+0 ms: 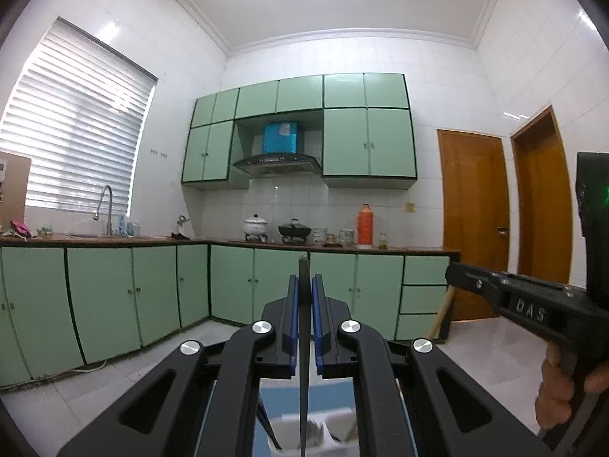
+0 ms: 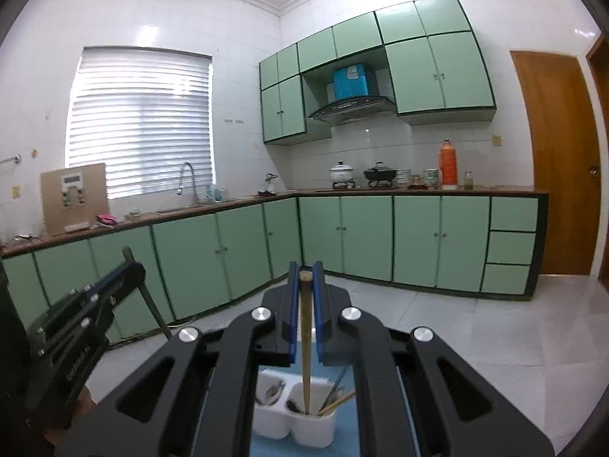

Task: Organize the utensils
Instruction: 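Lower both chopsticks into the white holder and open both grippers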

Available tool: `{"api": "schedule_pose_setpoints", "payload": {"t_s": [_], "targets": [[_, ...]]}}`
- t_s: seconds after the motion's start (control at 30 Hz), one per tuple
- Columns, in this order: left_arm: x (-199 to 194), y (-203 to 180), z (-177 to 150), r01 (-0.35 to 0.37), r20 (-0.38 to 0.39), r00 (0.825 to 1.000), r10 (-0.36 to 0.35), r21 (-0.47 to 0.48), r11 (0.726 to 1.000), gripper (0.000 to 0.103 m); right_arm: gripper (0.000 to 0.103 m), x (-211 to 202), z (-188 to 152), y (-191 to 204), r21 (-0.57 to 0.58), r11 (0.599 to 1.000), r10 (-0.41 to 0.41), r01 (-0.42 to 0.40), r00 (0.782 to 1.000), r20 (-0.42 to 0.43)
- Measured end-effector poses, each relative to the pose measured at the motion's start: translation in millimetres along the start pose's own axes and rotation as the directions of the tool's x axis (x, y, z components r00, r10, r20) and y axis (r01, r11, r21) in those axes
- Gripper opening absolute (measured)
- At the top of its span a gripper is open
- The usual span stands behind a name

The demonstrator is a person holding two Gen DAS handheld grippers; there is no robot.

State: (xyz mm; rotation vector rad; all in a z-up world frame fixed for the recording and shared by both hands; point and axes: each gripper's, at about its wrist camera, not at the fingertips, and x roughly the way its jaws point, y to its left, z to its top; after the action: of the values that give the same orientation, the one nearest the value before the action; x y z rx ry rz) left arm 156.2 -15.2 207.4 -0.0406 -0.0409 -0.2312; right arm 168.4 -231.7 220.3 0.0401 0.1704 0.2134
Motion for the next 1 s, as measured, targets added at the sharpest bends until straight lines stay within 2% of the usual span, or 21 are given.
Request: {"api": "schedule_pose_setpoints", "payload": {"t_s": [0.2, 0.43, 0.67, 1.0], "targets": [[50.5, 4.0, -12.4, -0.024, -0.018, 1.0, 0.024, 0.005, 1.0, 0.007, 0.006, 47.3, -8.5, -5.8, 0.009, 1.0, -0.01, 0.01, 0.999, -0.041], [96.8, 11.8, -53.1, -0.048, -0.117, 0.992, 0.047, -0.004, 0.999, 0.007, 0.006, 87.5, -39.4, -7.7, 0.005, 1.0, -0.023, 0.023, 0.993, -0.118], [111.0, 15.4, -83.1, -0.059, -0.172, 0.983, 0.06, 0.009, 0.998, 0.007, 0.006, 104.4, -67.6, -1.6, -0.007, 0.999, -0.036, 0.036, 0.987, -0.158], [115.5, 20.7, -102.1, -0.066, -0.222, 0.973, 0.067, 0.009, 0.998, 0.007, 0.006, 112.5, -92.2, 5.6, -0.012, 0.999, -0.048, 0.046, 0.983, -0.176]]}}
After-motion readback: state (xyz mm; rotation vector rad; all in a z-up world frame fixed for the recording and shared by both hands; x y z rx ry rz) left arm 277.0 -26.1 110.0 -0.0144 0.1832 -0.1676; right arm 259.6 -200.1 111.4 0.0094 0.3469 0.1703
